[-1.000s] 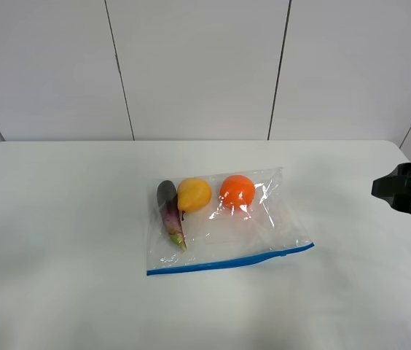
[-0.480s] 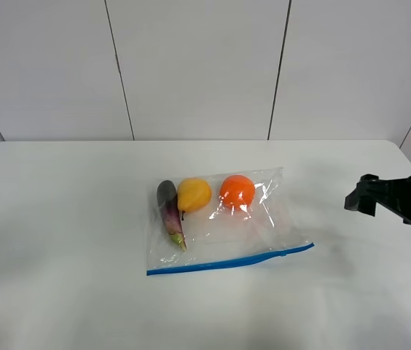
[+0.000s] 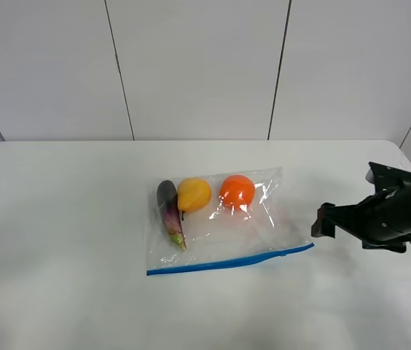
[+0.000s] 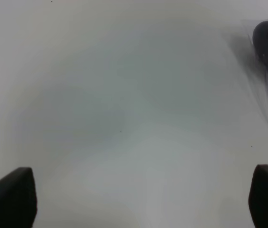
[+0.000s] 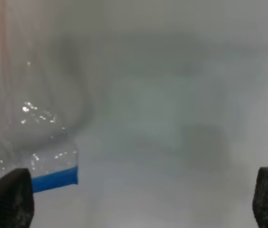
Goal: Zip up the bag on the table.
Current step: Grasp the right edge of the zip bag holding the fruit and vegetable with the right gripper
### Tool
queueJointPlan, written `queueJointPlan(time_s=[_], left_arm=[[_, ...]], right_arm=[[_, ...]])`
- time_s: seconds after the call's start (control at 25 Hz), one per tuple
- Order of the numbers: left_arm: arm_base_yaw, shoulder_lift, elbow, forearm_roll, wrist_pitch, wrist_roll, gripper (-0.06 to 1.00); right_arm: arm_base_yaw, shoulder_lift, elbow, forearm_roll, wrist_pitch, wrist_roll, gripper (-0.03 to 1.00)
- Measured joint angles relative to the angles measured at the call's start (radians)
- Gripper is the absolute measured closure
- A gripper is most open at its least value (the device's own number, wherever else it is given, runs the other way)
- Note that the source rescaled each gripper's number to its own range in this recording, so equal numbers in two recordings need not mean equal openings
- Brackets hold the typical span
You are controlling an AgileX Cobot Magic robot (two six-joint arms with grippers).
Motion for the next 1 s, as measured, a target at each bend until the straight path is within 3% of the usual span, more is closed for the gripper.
queueJointPlan(time_s=[0.32, 0.56, 1.0], left_arm=[[0.000, 0.000, 0.000, 0.000, 0.000, 0.001, -0.06], [0.000, 0.000, 0.000, 0.000, 0.000, 0.001, -0.06], [0.000, 0.000, 0.000, 0.000, 0.000, 0.001, -0.06]], right_arm=[[0.084, 0.128, -0.075, 0.167, -0.012, -0.168, -0.03], [0.094, 0.142, -0.089, 0.367, -0.007, -0.301, -0.03], [0.094, 0.153, -0.089, 0.521, 0.028, -0.320, 0.01]])
